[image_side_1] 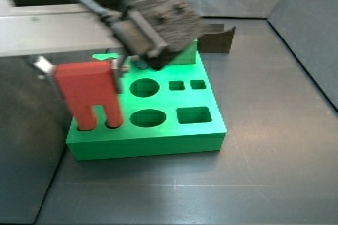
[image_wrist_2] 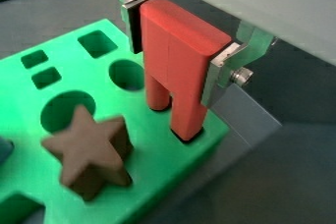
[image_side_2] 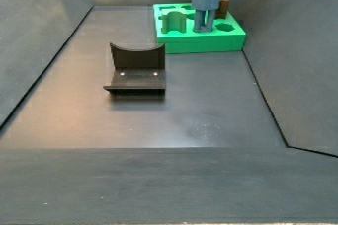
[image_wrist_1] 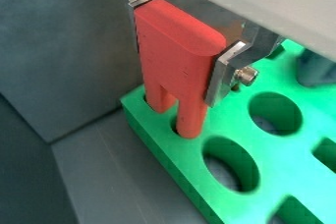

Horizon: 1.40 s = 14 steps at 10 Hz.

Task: Pick up the square-circle object. Move up. Rotate the square-circle object. Place the square-circle object on the fixture. Regrasp the square-circle object. Move to above the board. Insert the square-circle object.
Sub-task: Insert the square-circle object.

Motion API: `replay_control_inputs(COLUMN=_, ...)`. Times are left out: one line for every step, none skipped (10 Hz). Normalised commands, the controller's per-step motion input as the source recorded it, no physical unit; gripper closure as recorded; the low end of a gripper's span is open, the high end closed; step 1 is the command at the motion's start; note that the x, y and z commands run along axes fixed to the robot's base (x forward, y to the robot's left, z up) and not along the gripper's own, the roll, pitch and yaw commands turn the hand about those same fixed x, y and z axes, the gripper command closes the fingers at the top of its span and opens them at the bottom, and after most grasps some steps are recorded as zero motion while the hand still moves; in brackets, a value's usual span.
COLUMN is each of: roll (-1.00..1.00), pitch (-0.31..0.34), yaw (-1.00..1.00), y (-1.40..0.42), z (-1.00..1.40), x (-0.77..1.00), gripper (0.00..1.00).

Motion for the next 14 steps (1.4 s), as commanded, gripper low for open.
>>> replay_control_inputs(roll=-0.04, pitch=-0.057, yaw=-0.03, y=0.00, z=-0.39, x=-0.08, gripper=1.00)
replay_control_inputs(roll=0.00, pitch=-0.019, yaw=-0.06, y=-0.02, z=-0.59, x=0.00, gripper=1.00)
replay_control_inputs(roll=0.00, pitch=-0.011, yaw=-0.07, y=-0.08, z=-0.81, x=0.19, gripper=1.00)
replay_control_inputs(roll=0.00, pitch=0.000, yaw=-0.06, y=-0.12, z=-0.86, x=0.41, gripper=1.00)
replay_control_inputs(roll=0.00, pitch=0.000, yaw=-0.01, y=-0.09, z=-0.88, x=0.47, gripper=1.00)
replay_control_inputs(roll=0.00, pitch=0.043, yaw=0.00, y=-0.09, z=-0.94, x=0.52, gripper=1.00)
replay_control_inputs(roll=0.03, pitch=0.000, yaw=0.00, y=-0.06, z=-1.00, x=0.34, gripper=1.00)
replay_control_inputs(roll=0.15, pitch=-0.073, yaw=0.07, y=0.00, z=-1.00, x=-0.03, gripper=1.00)
replay_control_inputs(roll=0.09, pitch=-0.140, yaw=0.00, y=0.10, z=-0.70, x=-0.52, gripper=1.00)
replay_control_inputs(roll=0.05, pitch=-0.061, yaw=0.00, y=0.21, z=-0.41, x=-0.54, gripper=1.00)
replay_control_inputs(roll=0.04, pitch=-0.037, yaw=-0.05, y=0.21, z=-0.33, x=-0.60, gripper=1.00)
replay_control_inputs(roll=0.00, pitch=-0.043, yaw=-0.07, y=0.10, z=-0.56, x=-0.29, gripper=1.00)
replay_control_inputs(roll=0.00, pitch=0.000, yaw=-0.09, y=0.15, z=-0.35, x=-0.28, gripper=1.00)
replay_control_inputs(roll=0.05, pitch=0.007, yaw=-0.06, y=0.19, z=-0.03, x=-0.35, gripper=1.00)
